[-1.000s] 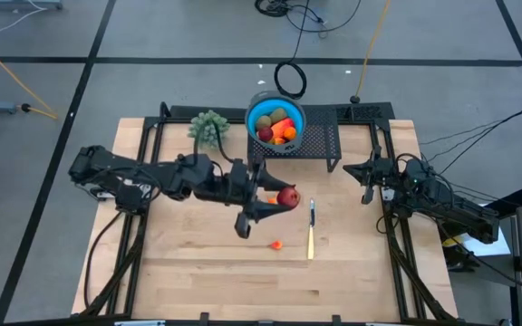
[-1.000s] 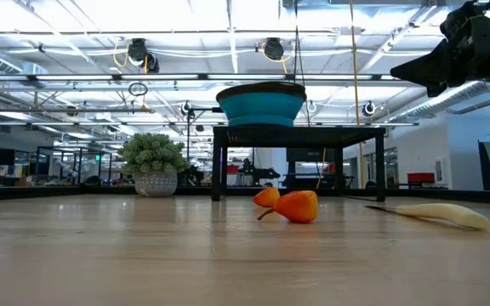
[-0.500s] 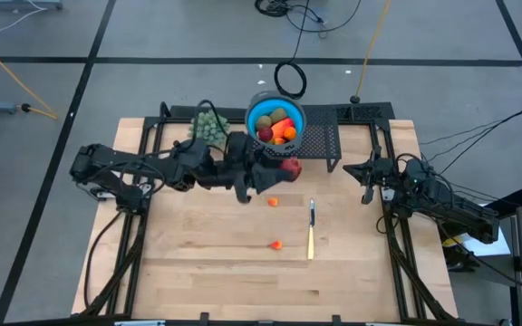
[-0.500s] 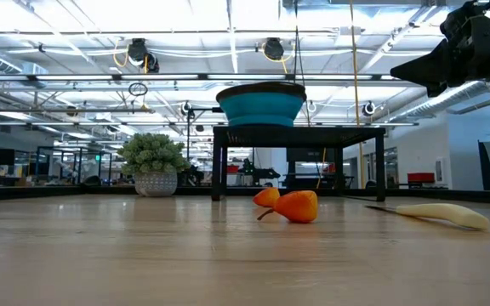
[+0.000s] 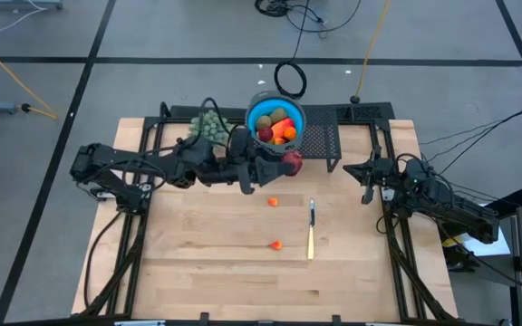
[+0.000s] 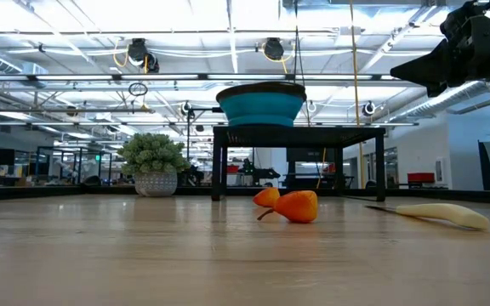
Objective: Pick & Place Fruit
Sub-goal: Put the red pomegranate into the blue strainer bowl on the shelf
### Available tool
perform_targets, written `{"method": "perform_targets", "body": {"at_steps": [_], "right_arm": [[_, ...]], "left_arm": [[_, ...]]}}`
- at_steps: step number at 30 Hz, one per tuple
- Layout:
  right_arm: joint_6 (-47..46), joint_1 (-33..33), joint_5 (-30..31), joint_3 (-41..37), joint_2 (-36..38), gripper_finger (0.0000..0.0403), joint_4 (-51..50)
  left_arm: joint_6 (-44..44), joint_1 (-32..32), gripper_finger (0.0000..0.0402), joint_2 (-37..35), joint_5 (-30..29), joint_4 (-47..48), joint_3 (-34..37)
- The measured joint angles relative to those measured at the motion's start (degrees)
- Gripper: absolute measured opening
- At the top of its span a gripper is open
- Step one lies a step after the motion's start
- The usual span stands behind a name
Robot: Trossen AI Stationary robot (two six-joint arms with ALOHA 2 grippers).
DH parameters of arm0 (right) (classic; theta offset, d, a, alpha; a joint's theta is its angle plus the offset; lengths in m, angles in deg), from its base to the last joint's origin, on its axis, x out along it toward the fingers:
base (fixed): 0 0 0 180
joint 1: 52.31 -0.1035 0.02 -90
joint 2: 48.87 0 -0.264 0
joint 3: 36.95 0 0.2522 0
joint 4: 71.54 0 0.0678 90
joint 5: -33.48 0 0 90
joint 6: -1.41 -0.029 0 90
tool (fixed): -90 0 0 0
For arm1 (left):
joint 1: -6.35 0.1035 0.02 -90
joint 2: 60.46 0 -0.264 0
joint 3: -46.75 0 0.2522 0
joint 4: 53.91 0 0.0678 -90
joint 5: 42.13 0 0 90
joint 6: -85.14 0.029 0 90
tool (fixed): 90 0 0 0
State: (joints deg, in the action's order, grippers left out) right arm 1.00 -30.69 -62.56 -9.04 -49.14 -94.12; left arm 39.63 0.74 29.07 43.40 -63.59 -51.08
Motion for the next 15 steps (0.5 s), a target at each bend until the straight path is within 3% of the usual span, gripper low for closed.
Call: {"method": "perform_targets", "body": {"at_steps": [9,15], "right_arm": [[0.0,0.0,0.0,0.0,0.0,0.0,0.0],[0.0,0.0,0.02,0.0,0.0,0.0,-0.01]], "left_arm": [[20.15,2.6,0.0191,0.0,-5.95,14.36,0.0],[30.09,6.74,0.0191,0.0,-7.5,19.01,0.0]]}}
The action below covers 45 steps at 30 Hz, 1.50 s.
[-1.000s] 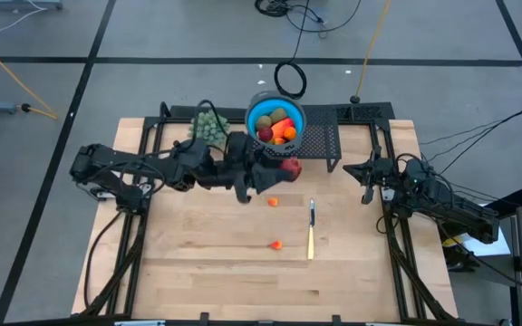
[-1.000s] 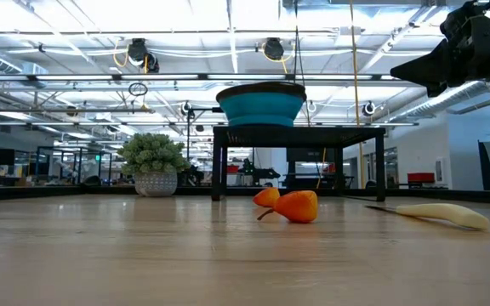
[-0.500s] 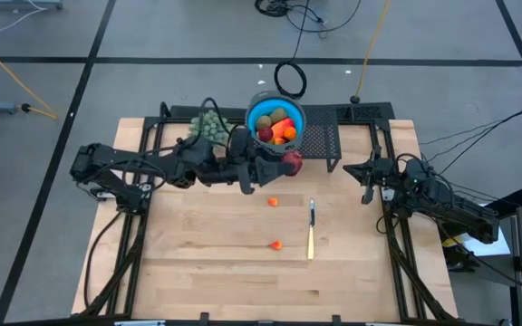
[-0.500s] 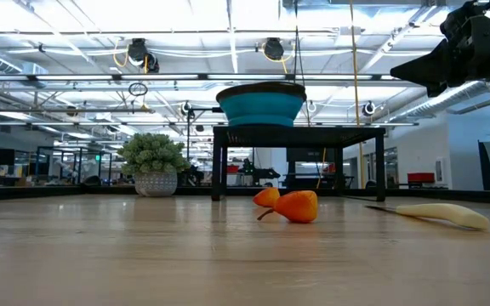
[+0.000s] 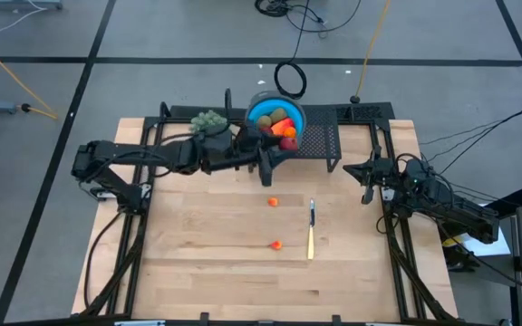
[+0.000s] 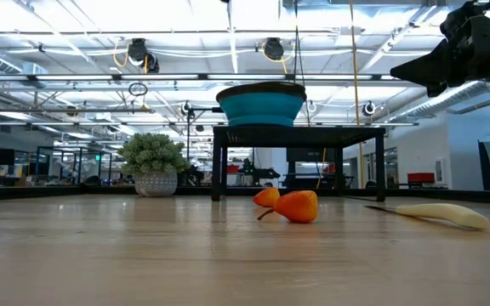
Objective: Pick & Place Fruit
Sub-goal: Put the red pomegranate into the blue strainer bowl on the shelf
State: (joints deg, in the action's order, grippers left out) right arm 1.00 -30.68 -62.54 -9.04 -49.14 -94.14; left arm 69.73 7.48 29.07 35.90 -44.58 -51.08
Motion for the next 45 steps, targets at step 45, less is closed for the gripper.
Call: {"method": "perform_targets", "body": {"at_steps": [45], "right_arm": [[-1.99,0.01,0.0,0.0,-0.01,0.0,0.0]], "left_arm": [[30.77,26.2,0.0191,8.84,10.66,10.99,-0.02]]}}
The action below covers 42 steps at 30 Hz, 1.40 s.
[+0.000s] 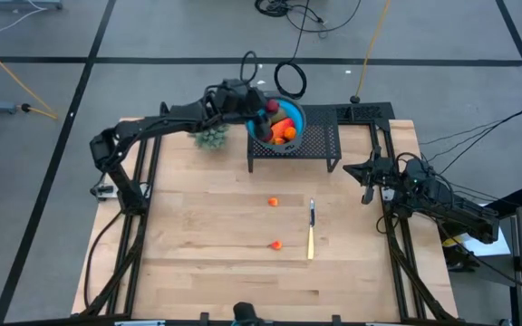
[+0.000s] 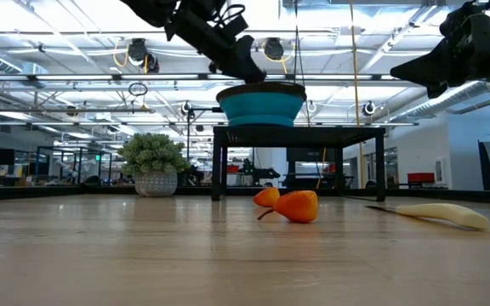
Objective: Pick & Place Fruit
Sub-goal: Put the red pomegranate into the blue strainer bowl on the shelf
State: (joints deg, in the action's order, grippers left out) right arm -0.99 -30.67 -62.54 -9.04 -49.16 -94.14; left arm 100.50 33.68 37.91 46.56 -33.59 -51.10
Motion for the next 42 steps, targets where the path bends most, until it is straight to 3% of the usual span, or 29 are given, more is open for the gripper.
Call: {"method": "perform_targets", "body": {"at_steps": [10,35,42], "right_arm": [[0.02,-0.01,0.0,0.0,-0.01,0.0,0.0],[0.04,-0.01,0.0,0.0,-0.01,0.0,0.02],[-2.01,0.0,0.0,0.0,0.0,0.0,0.02]], "left_arm": [[1.04,1.58,0.0191,0.94,-0.08,6.56,0.03],[1.12,3.02,0.0191,0.73,3.48,5.22,0.0],[1.04,3.0,0.0221,0.73,4.15,5.2,0.0]]}}
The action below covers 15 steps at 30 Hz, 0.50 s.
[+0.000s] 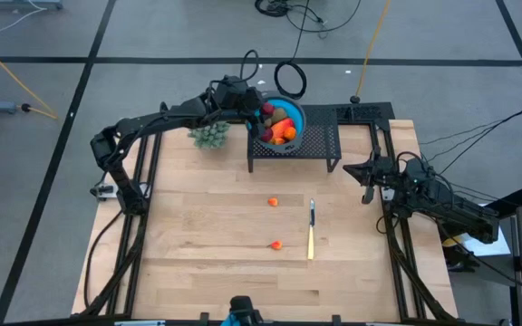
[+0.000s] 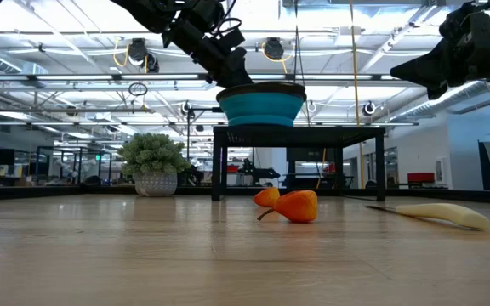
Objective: Pick & Place Fruit
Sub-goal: Put the red pomegranate into the blue strainer bowl on the shelf, then put the orange peach into the blue strainer bowl on the shelf
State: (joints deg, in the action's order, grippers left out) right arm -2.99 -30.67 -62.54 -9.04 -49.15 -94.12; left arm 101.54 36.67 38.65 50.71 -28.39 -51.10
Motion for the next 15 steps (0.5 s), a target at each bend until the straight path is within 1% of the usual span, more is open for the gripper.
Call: {"method": "perform_targets", "body": {"at_steps": [6,10,15], "right_arm": [[-0.92,-0.01,0.0,0.0,0.0,0.0,0.0],[-0.92,-0.02,0.0,0.0,-0.01,0.0,0.0],[-0.94,0.0,0.0,0.0,0.0,0.0,0.01]], "left_arm": [[-0.02,0.02,0.0244,0.0,-0.31,0.01,0.0],[0.17,0.02,0.0244,0.0,-0.35,0.01,0.0],[1.04,-0.36,0.0244,-1.52,-2.47,1.07,-0.35]]}}
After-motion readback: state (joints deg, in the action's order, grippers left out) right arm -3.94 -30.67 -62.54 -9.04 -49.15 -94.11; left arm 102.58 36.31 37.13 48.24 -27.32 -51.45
